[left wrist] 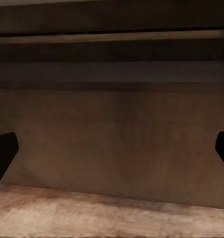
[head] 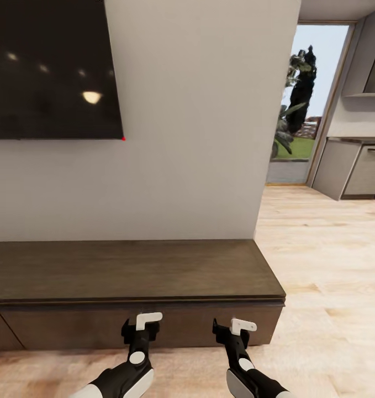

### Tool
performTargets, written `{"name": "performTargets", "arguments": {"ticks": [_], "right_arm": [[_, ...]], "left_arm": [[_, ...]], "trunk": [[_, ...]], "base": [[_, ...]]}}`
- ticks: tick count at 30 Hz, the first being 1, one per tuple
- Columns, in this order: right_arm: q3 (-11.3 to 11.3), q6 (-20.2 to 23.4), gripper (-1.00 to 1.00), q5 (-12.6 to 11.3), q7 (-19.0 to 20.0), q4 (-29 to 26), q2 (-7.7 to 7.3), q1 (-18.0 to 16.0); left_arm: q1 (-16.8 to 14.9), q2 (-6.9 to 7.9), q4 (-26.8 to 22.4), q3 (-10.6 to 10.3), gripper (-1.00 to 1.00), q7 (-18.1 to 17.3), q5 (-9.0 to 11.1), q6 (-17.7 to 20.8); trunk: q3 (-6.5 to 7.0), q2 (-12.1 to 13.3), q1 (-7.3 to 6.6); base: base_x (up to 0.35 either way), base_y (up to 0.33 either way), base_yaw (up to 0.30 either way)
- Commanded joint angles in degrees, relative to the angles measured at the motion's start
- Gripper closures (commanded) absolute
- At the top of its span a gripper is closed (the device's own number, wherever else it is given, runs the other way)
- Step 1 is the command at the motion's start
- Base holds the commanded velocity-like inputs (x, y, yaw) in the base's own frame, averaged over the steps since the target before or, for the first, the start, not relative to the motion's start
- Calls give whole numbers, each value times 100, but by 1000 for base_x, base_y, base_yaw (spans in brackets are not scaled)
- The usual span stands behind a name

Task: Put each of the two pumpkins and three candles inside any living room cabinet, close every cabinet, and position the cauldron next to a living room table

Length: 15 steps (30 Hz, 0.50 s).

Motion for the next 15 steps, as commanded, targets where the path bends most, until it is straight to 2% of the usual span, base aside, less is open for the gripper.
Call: {"name": "performTargets", "arguments": {"ticks": [1,10,14,15], "right_arm": [[49,-24,-100,-41,-35,0,-2,-6],[42,29,-100,-42,-35,-19,4,-6],[27,738,-100,-25,-58,-71,-3,-5],[25,818,-100,-25,-62,-73,1,-5]], "left_arm": [[-8,3,-1,-47,-100,30,56,-30],[-8,31,7,24,-100,18,97,101],[-8,30,3,56,-100,-14,161,920],[-8,30,3,58,-100,-17,163,991]], "trunk": [[-5,-3,-3],[-5,-3,-3],[-5,-3,-3],[-5,-3,-3]], "base": [[-211,0,0],[-224,0,0],[-311,0,0],[-327,0,0]]}}
